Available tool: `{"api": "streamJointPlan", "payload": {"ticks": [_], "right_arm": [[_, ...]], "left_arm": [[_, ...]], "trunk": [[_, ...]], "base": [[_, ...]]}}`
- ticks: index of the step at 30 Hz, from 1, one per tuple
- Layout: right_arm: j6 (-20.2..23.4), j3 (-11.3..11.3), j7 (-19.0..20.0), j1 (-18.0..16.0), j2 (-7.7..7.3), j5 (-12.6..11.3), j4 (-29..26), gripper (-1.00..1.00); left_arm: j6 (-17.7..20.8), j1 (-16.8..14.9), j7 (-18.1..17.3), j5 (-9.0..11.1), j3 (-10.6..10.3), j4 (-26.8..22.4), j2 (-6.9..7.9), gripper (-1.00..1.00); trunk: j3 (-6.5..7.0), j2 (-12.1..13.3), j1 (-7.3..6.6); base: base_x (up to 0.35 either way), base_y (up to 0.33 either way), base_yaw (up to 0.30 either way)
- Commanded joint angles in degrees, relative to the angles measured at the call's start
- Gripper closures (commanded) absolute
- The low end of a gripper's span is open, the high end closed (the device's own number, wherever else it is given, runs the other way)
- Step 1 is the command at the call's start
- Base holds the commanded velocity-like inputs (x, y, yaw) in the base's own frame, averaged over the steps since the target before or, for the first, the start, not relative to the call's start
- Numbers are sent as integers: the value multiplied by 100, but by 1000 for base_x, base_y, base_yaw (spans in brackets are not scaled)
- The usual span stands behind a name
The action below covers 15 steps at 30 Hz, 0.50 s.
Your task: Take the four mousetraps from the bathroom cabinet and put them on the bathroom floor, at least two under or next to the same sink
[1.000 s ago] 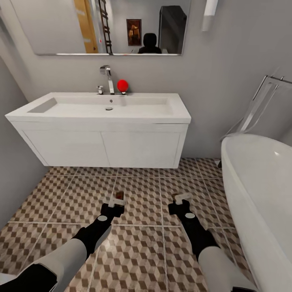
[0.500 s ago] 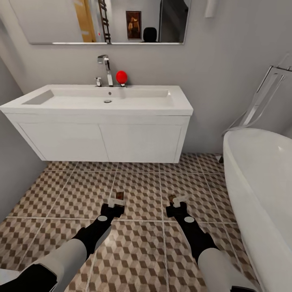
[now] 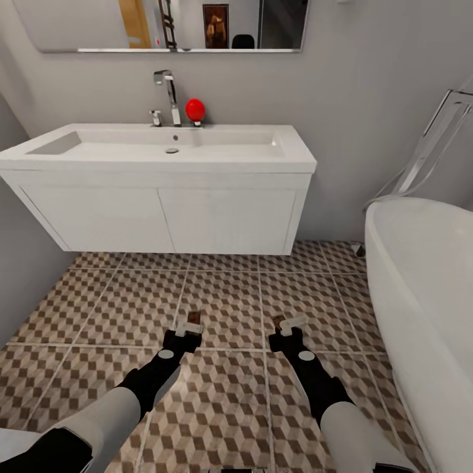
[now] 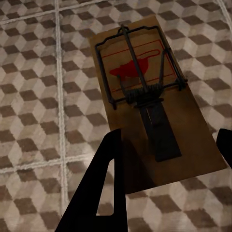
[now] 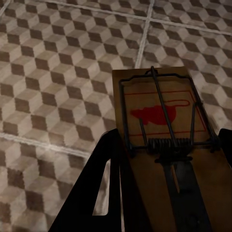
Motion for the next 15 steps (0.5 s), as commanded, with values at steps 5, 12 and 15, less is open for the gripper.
{"api": "streamJointPlan", "payload": {"ticks": [5,12,15], "right_arm": [[-4,-49,57,-3,8,35,-6,100],[-5,-51,57,-3,8,35,-6,100],[-5,-49,57,-3,8,35,-6,100]], "left_arm": [[-18,-5,36,58,-49,8,3,100],[-18,-5,36,58,-49,45,-22,100],[-18,-5,36,58,-49,53,-30,100]], "trunk": [[-141,-204,109],[-331,-485,263],[-413,-605,329]], "base": [[0,0,0],[0,0,0],[0,0,0]]}}
